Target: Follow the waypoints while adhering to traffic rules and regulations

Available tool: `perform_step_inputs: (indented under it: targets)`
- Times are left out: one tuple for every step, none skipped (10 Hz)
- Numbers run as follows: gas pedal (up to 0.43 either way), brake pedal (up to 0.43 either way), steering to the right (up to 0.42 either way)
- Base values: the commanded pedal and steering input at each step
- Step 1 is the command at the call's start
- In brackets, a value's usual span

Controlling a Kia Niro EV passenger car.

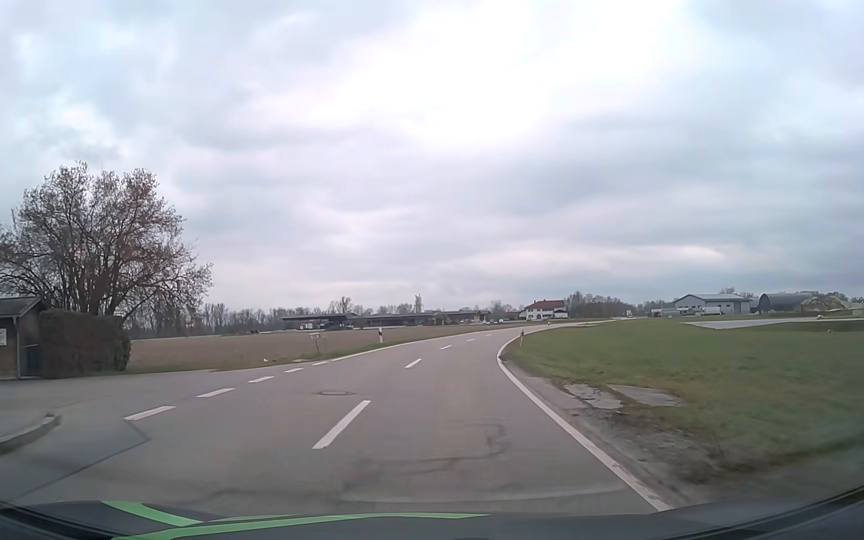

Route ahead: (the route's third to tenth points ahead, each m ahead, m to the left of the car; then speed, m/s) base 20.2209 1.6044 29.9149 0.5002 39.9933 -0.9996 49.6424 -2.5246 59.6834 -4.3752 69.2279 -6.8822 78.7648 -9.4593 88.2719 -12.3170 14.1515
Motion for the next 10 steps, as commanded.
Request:
perform_step_inputs:
  targets:
    - [0.240, 0.000, 0.016]
    - [0.248, 0.000, 0.016]
    - [0.248, 0.000, 0.016]
    - [0.248, 0.000, 0.016]
    - [0.248, 0.000, 0.016]
    - [0.248, 0.000, 0.017]
    - [0.248, 0.000, 0.017]
    - [0.248, 0.000, 0.018]
    - [0.248, 0.000, 0.019]
    - [0.248, 0.000, 0.020]
